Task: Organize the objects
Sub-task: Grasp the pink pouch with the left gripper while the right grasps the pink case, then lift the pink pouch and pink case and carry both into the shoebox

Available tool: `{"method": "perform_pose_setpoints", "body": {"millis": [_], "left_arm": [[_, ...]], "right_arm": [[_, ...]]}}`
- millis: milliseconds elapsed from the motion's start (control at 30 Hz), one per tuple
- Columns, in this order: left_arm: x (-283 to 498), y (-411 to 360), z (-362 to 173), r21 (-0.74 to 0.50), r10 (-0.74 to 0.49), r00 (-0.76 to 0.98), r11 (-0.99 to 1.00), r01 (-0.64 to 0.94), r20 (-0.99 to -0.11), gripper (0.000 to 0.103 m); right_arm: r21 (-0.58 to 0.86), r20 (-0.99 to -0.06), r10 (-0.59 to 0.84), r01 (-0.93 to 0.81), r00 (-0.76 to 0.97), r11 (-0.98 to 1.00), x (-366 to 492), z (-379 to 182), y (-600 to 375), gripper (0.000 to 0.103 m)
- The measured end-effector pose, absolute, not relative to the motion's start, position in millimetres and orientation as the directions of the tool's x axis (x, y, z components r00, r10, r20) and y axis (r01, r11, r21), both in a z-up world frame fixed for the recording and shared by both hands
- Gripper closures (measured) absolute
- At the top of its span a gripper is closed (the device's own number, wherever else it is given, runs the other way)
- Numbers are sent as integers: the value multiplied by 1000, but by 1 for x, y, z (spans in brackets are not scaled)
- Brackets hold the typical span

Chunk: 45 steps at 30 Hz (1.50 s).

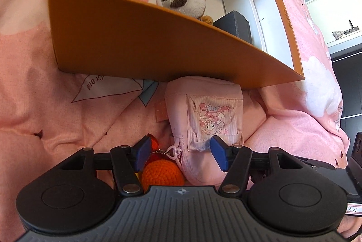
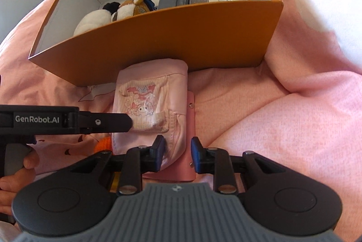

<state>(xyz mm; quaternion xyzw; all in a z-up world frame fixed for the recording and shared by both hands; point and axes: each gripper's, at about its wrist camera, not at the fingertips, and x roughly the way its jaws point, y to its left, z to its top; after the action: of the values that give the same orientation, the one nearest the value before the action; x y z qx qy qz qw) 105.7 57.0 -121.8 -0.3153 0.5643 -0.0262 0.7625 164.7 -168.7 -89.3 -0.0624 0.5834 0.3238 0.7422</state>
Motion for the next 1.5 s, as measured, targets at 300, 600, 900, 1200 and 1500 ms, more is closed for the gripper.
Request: {"method": "perform_pose_setpoints", "body": {"millis": [300,600,900,1200,1500], "left_arm": [[115,53,-130,-555,-443,371,779,-292,-816,51],[106,51,-106,-531,-407,413,810,-249,-814,78],[92,69,-64,-453,-334,421,863,-224,-843,81],[89,81,-69,-321,-213,358,906,-277,-909,79],[93,91,-95,-371,-244,358,862,-346,-901,60]], "right_arm": [[292,-909,405,-542,99,788,166,-93,-172,71],[291,-903,414,-546,115,785,165,-86,-173,70],[383,-855,504,-507,121,772,178,-67,-186,70],[415,-879,477,-488,3,768,195,-102,-167,68],[478,-866,494,-418,-77,773,208,-136,-162,56]]}}
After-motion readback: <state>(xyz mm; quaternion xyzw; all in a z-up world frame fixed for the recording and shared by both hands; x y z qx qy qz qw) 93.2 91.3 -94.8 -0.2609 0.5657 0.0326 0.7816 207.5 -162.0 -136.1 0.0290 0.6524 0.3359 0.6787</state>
